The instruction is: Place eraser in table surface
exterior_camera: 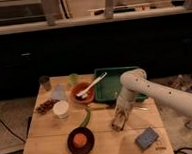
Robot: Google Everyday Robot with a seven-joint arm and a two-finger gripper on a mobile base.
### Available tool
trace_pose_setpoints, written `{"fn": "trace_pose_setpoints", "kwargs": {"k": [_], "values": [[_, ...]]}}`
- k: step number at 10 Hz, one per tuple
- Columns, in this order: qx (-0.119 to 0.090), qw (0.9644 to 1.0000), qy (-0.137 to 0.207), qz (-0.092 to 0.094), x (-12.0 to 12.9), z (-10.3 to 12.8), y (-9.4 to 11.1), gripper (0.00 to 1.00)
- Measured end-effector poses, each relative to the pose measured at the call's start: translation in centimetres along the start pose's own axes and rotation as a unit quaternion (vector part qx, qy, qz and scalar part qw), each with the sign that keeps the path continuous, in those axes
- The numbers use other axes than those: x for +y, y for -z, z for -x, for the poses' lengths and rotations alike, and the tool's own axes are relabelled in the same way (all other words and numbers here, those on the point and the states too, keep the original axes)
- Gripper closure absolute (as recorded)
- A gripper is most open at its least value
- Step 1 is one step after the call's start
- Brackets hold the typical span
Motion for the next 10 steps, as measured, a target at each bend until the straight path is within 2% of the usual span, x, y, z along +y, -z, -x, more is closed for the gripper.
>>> {"fn": "trace_pose_setpoints", "kwargs": {"k": [2,4,10], "values": [[-0.003,1.0,0.002,0.003,-0.1,0.1,-0.5,0.31],[-0.006,1.0,0.005,0.005,-0.1,0.4,-0.8,0.2],[0.0,0.9998,0.018,0.003,-0.3,1.5,-0.3,0.2]]}}
